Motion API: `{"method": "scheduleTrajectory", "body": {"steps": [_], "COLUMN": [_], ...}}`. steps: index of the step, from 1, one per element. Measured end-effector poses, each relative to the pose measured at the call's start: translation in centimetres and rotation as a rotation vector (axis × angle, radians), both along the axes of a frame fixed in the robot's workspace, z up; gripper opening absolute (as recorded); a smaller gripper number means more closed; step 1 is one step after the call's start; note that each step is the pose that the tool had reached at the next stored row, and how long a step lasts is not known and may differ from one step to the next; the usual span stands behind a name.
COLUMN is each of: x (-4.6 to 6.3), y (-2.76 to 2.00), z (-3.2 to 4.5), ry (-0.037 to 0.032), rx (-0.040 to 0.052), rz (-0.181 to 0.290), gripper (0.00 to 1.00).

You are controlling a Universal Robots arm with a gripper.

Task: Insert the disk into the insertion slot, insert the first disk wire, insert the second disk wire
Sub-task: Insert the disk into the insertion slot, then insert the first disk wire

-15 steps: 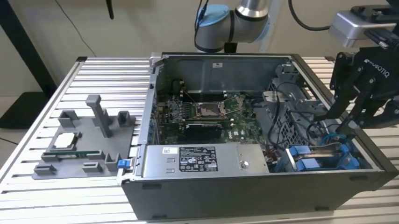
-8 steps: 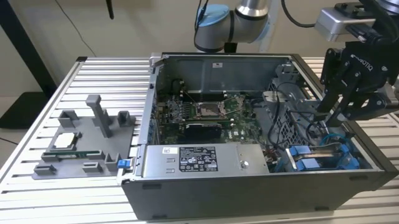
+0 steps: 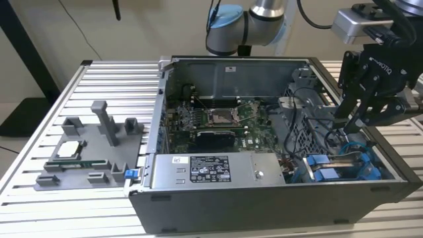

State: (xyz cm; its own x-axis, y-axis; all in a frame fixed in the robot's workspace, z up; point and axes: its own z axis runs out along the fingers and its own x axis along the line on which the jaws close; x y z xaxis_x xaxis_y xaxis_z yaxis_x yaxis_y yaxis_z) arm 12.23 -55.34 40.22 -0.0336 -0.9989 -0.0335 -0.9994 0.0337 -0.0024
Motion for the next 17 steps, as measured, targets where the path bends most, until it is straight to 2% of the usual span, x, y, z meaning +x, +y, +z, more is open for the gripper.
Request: {"method": "scheduleTrajectory", "body": {"steps": [5,11,15,17], "x": [0.0,0.0,0.0,0.0], "y": [0.17,0.85,1.15,1.17], "z": [-0.01,-0.24,-0.78,-1.01], "ry": [0.0,-0.0006,-0.0071,-0.0133], "rx": [0.0,0.0001,0.0001,0.0], "rz": [0.0,0.0,0.002,0.004], "gripper": [1.0,1.0,1.0,1.0]}}
